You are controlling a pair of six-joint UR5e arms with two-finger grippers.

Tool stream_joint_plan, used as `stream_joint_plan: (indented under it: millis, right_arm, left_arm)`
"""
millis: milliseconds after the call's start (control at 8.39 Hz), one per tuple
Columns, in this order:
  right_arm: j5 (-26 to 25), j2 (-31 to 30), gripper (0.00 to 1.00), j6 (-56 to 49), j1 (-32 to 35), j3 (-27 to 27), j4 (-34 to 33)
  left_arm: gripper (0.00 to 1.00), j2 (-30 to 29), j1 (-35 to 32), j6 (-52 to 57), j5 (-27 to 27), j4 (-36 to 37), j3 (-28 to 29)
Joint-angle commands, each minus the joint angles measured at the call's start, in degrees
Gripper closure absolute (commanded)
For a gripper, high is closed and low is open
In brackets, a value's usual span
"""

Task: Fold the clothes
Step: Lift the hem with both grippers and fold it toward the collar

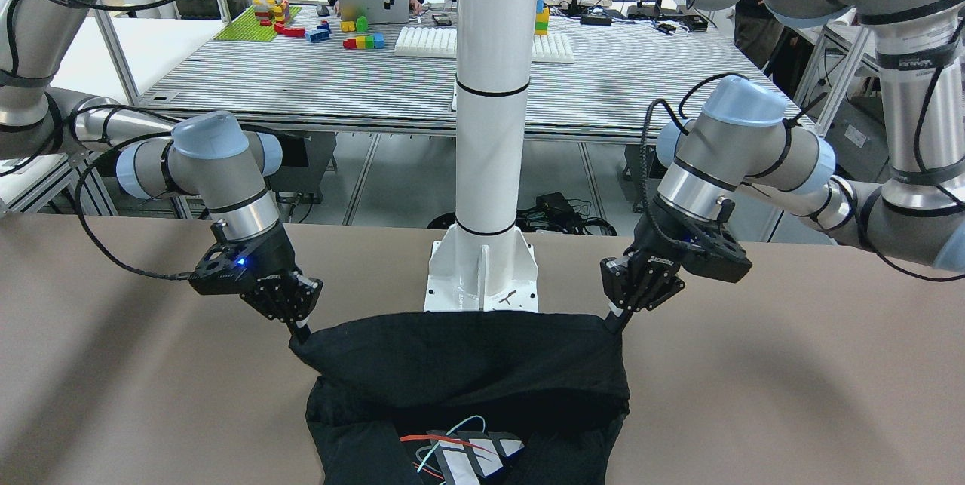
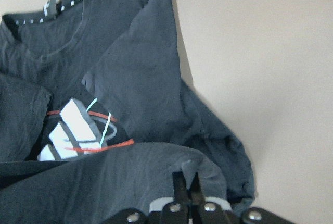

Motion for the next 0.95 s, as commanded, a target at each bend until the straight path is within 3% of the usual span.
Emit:
stream_joint_plan:
  millis: [0, 357, 715, 834]
  right_arm:
    - [0.26, 3.33, 1.0, -2.87, 7.69, -5.81, -0.67]
    - [-0.44, 9.9, 1.0, -3.23, 7.97, -14.66, -0.58]
    - [-0.97, 13.0, 1.0, -9.18, 8.05, -23.64, 0.38]
    - [-1.84, 13.08, 0.9, -9.73, 7.97, -25.14, 0.3]
  left_arm:
    - [1.0, -2.35, -7.18, 0.69, 0.25, -0.08, 6.67]
    - [1.0, -8.86, -7.73, 5.6, 5.08, -1.74, 21.51]
    - [1.0, -11.76, -7.64, 8.78, 7.11, -12.52, 37.68]
    - [1.0, -12.04, -7.38, 8.79, 7.2, -16.74, 42.18]
